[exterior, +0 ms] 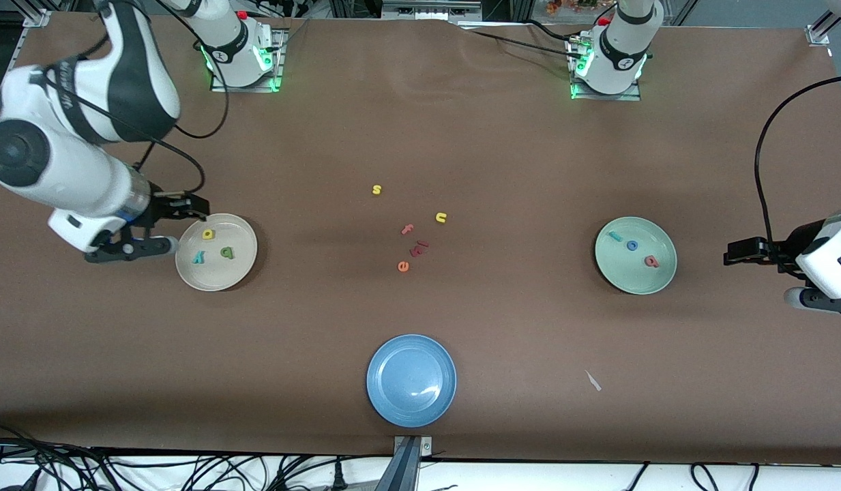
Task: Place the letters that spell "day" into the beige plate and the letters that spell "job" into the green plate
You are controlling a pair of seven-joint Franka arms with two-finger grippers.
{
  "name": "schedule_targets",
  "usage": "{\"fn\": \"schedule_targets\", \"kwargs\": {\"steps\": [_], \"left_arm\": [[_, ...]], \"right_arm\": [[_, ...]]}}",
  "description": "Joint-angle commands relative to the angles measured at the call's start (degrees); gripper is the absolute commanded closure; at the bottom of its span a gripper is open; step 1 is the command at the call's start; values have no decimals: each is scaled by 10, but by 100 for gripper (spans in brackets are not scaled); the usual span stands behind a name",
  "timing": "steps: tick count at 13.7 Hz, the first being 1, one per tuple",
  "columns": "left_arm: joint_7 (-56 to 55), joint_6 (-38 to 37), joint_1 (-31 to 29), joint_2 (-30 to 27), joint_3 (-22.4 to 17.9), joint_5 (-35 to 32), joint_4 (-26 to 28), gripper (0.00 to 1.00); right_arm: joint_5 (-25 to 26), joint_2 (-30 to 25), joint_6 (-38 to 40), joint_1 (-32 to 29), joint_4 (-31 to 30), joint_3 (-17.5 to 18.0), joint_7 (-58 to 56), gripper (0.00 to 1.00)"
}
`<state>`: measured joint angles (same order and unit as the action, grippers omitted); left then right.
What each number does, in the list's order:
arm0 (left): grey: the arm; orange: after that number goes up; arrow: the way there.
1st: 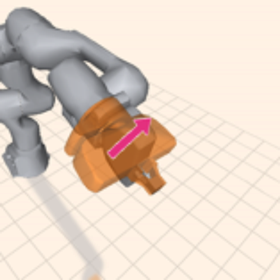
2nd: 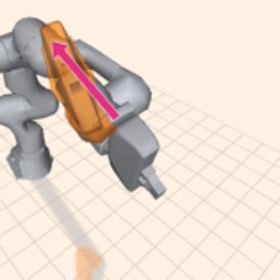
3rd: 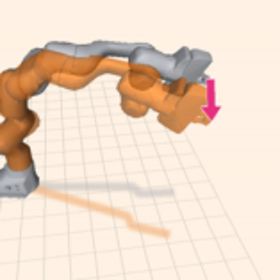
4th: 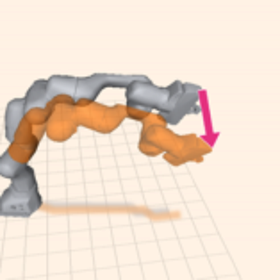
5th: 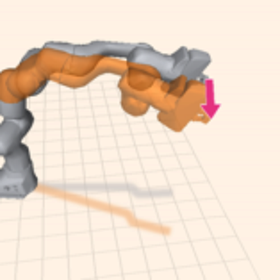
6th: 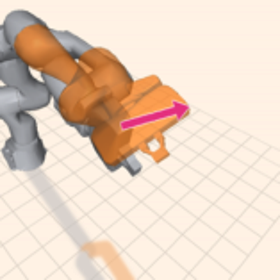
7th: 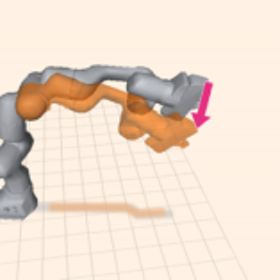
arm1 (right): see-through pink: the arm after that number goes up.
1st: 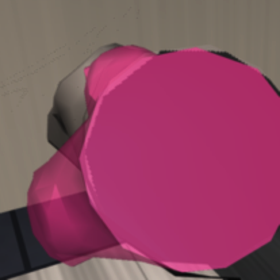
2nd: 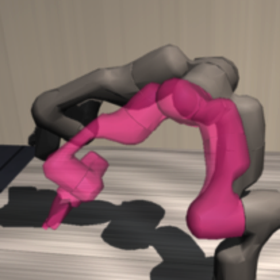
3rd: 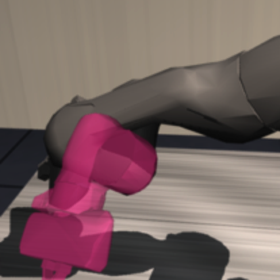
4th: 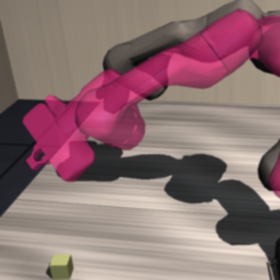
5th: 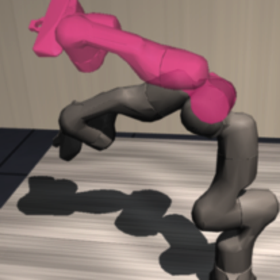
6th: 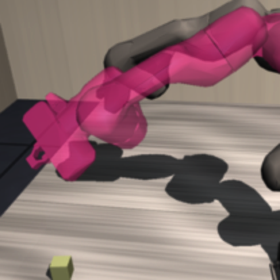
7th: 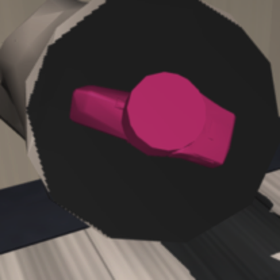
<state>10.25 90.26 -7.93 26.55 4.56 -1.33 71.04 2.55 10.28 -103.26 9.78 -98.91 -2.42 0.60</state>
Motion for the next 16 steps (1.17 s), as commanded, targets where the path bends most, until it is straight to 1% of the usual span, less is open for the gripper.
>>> {"fn": "schedule_targets", "kwargs": {"steps": [1, 2, 4, 5, 6, 7, 8, 11, 14, 16], "left_arm": [[9, -4, 1, -17, -3, 8, 16, 0], [9, -4, 1, -17, -3, 8, 17, 0], [11, -4, 1, -17, -3, 8, 17, 0], [11, -4, 1, -17, -3, 8, 17, 0], [11, -4, 1, -17, -3, 8, 17, 0], [11, -4, 1, -17, -3, 8, 17, 0], [11, -4, 1, -17, -3, 9, 19, 0], [13, -4, 1, -16, -3, 8, 20, 0], [15, -4, 1, -16, -3, 8, 20, 0], [17, -4, 1, -16, -3, 9, 21, 0]], "right_arm": [[7, -99, -22, -98, -73, 47, 1, 0], [6, -106, -10, -120, -64, 54, -1, 0], [3, -126, 31, -120, -39, 51, -1, 0], [-10, -126, 38, -117, -22, 30, 1, 0], [-55, -127, 53, -110, -9, 3, -3, 0], [-77, -123, 72, -107, 1, -17, -4, 0], [-73, -126, 75, -106, 4, -24, -9, 0], [-5, -136, 90, -96, 9, -22, -34, 0], [-3, -134, 104, -95, 21, -21, -52, 0], [-3, -131, 124, -95, 33, -1, -52, 0]]}}
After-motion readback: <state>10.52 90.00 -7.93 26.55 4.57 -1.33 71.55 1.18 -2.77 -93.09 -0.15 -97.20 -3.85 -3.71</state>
